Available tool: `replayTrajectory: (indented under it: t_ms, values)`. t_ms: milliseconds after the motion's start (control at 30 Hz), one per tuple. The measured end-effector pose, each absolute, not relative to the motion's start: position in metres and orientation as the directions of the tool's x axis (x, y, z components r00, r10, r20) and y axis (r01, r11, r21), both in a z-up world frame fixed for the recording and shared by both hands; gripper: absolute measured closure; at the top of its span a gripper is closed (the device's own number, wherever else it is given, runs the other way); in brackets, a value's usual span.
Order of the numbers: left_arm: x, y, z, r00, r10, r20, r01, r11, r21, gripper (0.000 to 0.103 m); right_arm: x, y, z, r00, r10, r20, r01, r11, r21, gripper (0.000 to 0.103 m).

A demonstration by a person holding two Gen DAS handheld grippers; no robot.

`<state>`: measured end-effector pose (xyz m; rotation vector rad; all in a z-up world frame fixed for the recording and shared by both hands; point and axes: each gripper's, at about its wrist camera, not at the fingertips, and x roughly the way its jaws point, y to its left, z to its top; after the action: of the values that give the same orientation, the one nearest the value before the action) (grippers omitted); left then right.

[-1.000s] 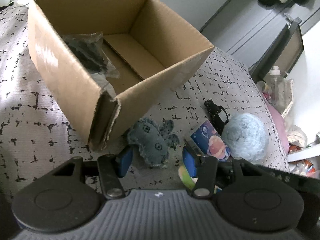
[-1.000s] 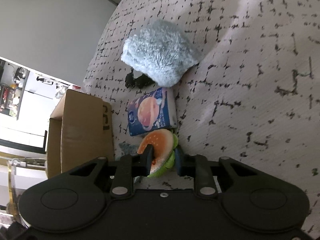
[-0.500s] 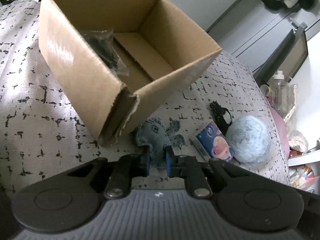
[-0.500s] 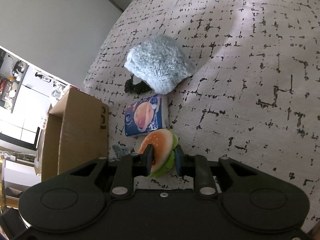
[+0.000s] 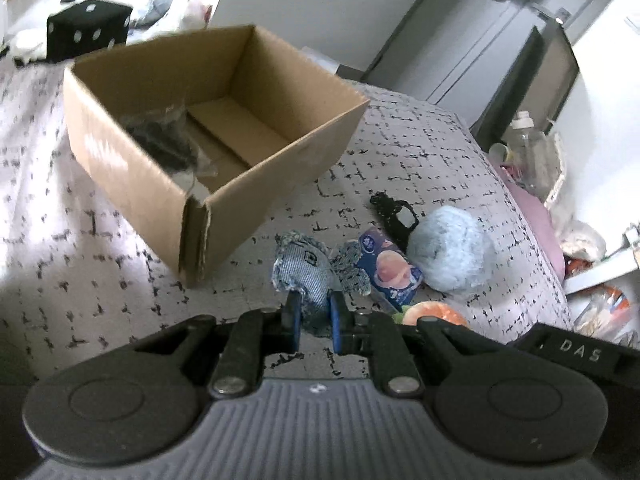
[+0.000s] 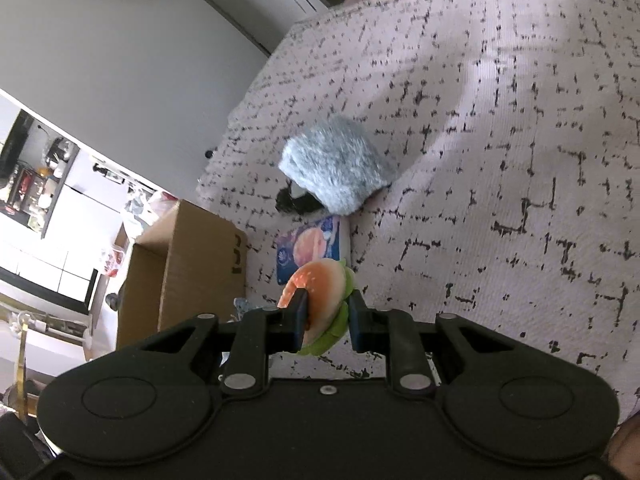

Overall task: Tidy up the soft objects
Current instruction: 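Carry the fish plush and burger plush over the cardboard box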

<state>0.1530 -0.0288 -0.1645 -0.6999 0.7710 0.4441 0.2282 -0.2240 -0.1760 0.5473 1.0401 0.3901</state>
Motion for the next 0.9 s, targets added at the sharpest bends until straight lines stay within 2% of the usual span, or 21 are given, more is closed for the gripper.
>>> replayTrajectory:
  t_ms: [167, 400, 667, 900]
  values:
    - [0.149, -0.033, -0.150, 0.660, 0.153, -0.736, -0.575, 0.733, -0.363, 0.090, 0.224, -0.229, -0.161, 0.495, 0.561, -0.664, -0.073, 0.788, 0.611, 0.082]
    - [0.148, -0.029, -0.126, 0.685, 0.172, -0.708, -0.569, 0.733, -0.373, 0.090, 0.222, -0.231, -0.146, 0.523, 0.588, -0.617, -0.108, 0.764, 0.636, 0.082]
    - [0.147, -0.021, -0.102, 0.722, 0.164, -0.672, -0.527, 0.761, -0.379, 0.090, 0.214, -0.227, -0.127, 0.553, 0.618, -0.560, -0.171, 0.741, 0.650, 0.082]
    - [0.148, -0.008, -0.088, 0.726, 0.150, -0.671, -0.493, 0.794, -0.357, 0.090, 0.217, -0.219, -0.118, 0.558, 0.622, -0.550, -0.202, 0.744, 0.637, 0.082]
